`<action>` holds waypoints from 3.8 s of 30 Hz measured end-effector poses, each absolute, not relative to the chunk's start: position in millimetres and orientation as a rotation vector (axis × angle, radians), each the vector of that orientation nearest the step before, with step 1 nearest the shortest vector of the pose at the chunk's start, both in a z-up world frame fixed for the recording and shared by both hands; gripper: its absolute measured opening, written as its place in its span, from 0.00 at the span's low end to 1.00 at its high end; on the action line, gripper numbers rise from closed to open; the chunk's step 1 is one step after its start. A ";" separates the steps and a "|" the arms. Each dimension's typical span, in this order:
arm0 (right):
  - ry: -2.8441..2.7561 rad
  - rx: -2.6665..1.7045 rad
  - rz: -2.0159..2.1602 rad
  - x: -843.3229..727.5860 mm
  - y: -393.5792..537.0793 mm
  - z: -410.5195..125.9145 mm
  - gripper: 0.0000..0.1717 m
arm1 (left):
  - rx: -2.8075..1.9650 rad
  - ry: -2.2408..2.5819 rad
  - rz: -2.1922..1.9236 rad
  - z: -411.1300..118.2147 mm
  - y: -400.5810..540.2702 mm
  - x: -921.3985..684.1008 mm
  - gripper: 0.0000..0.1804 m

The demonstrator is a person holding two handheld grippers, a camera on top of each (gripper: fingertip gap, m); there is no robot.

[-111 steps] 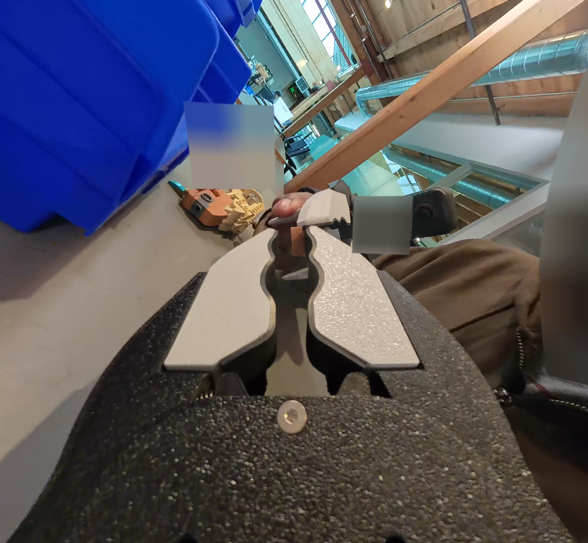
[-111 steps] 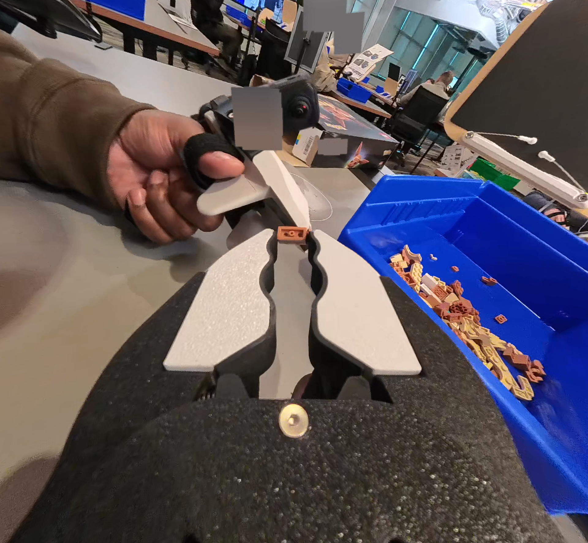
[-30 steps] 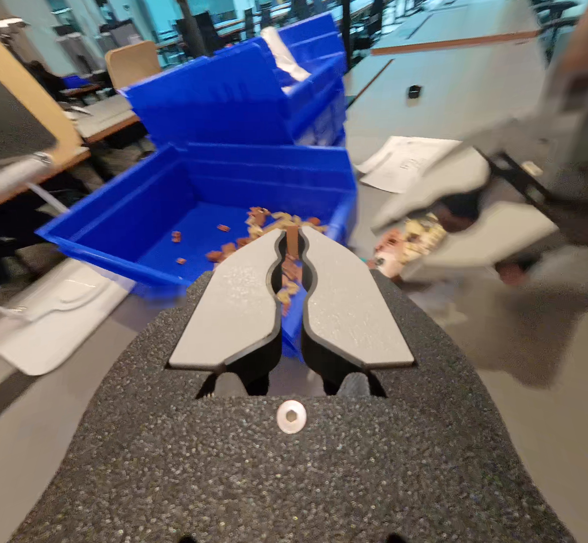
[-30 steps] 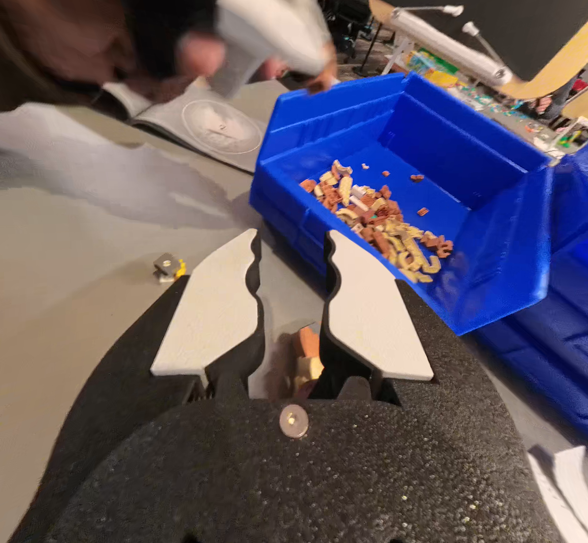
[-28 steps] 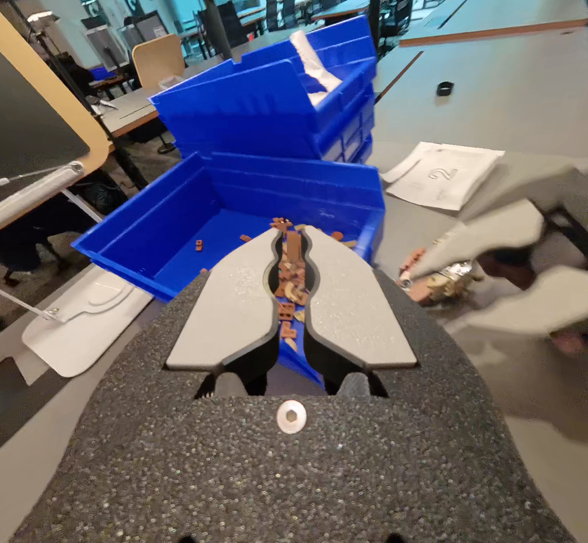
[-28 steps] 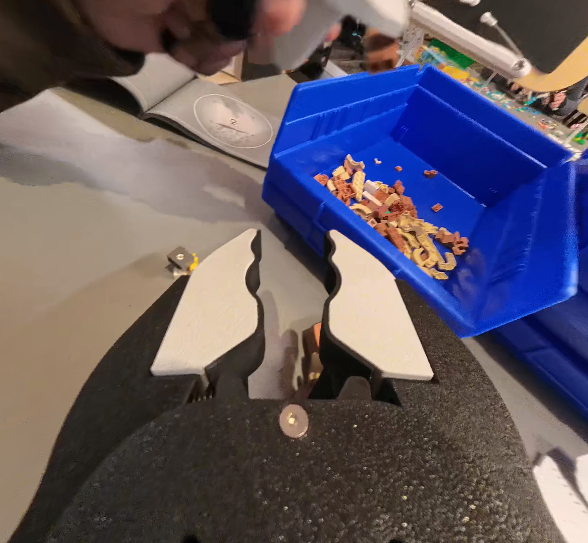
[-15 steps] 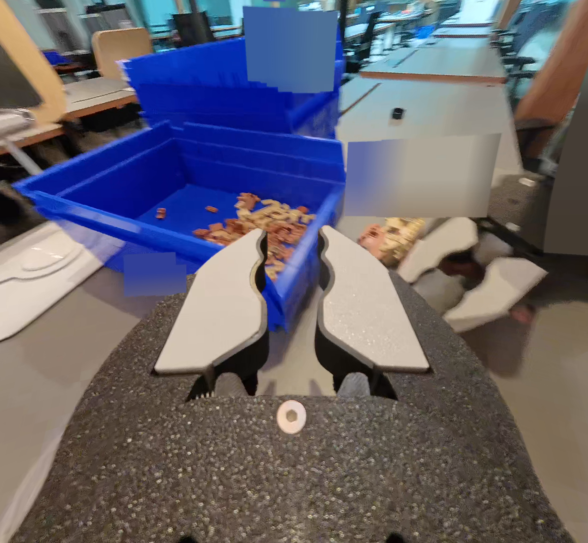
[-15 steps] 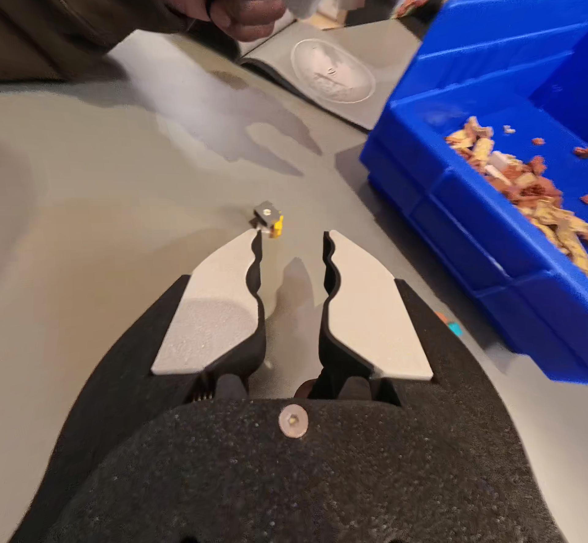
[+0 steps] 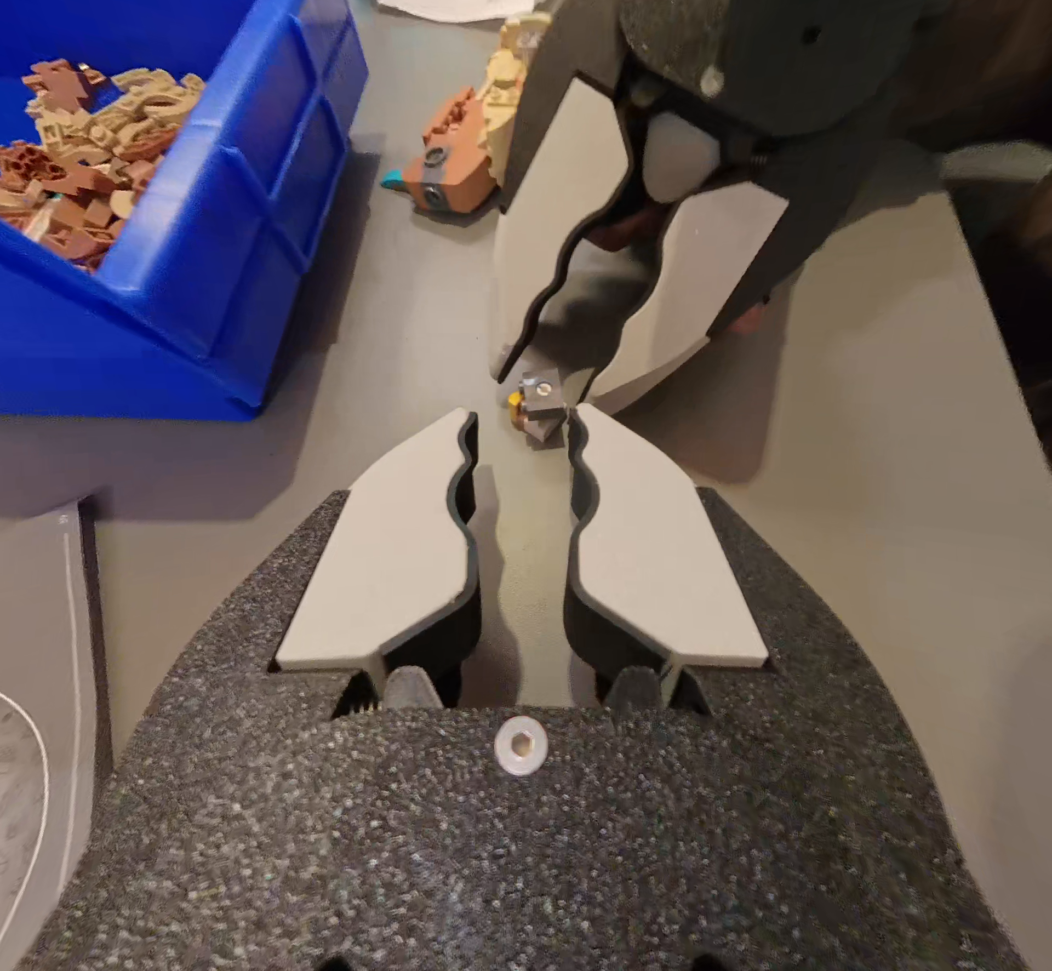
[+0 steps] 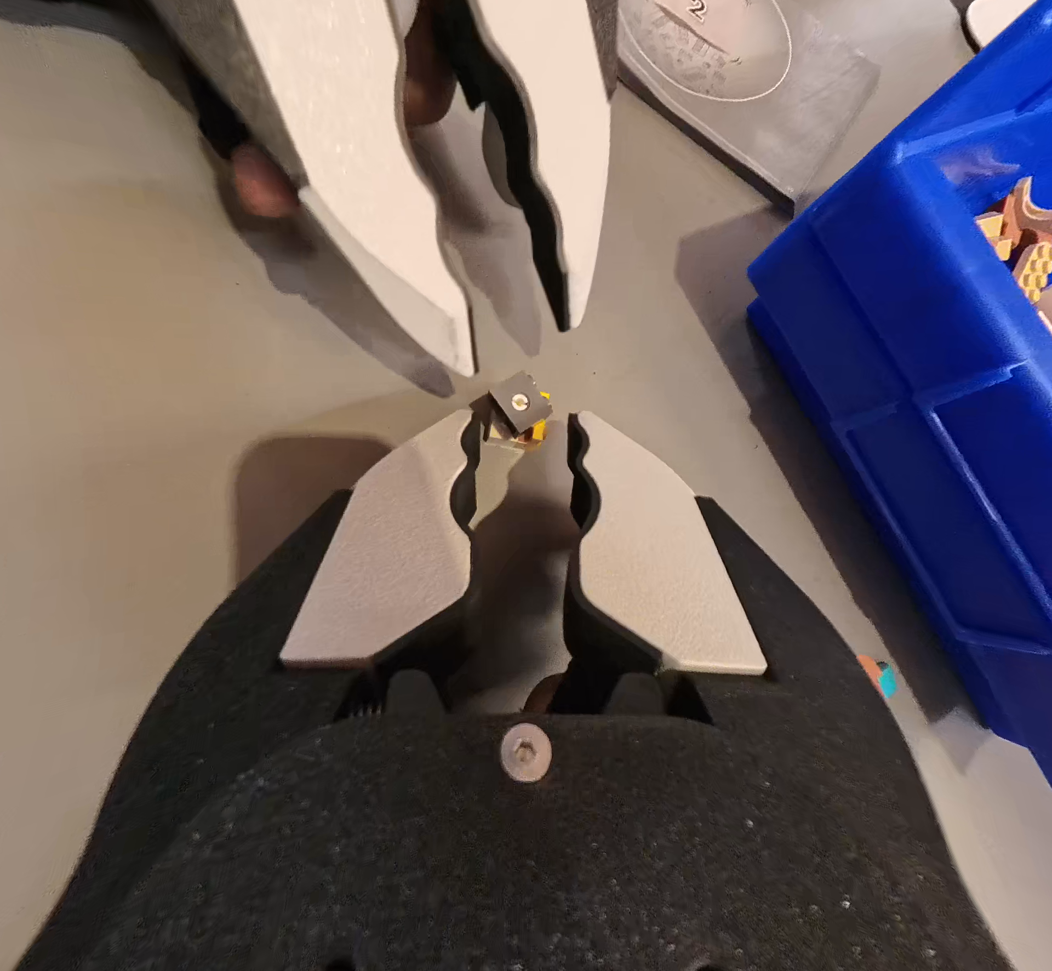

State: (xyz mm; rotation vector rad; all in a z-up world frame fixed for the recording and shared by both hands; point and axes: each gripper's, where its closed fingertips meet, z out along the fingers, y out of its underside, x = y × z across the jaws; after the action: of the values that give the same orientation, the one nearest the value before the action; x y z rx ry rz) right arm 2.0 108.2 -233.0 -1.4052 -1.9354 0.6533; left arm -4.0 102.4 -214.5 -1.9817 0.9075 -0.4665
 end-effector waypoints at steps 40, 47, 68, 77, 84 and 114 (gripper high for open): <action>-1.510 -1.104 0.566 0.4 129.9 -172.9 0.15 | -1.789 0.335 -1.092 -158.5 122.4 17.3 0.10; -1.553 -1.075 0.530 -0.1 125.8 -177.5 0.15 | -1.836 0.472 -0.941 -165.5 120.4 21.8 0.09; -1.653 -0.990 0.578 5.7 113.1 -176.2 0.14 | -1.862 0.423 -1.264 -165.0 106.5 25.2 0.08; -1.650 -1.205 0.979 7.5 100.0 -175.1 0.13 | -1.802 0.587 -1.155 -162.8 99.5 25.6 0.08; -1.620 -1.328 1.233 9.1 95.6 -172.3 0.12 | -1.744 0.674 -1.059 -159.2 98.1 24.8 0.08; -1.668 -0.904 0.401 -0.6 115.4 -184.9 0.11 | -1.919 0.384 -1.260 -172.0 102.3 14.2 0.07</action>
State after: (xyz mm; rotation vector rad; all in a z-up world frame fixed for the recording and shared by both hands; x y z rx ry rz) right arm -0.6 115.4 -184.9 -0.9037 -1.6678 0.4013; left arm 14.2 102.3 -172.0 -1.9187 0.3838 -1.2602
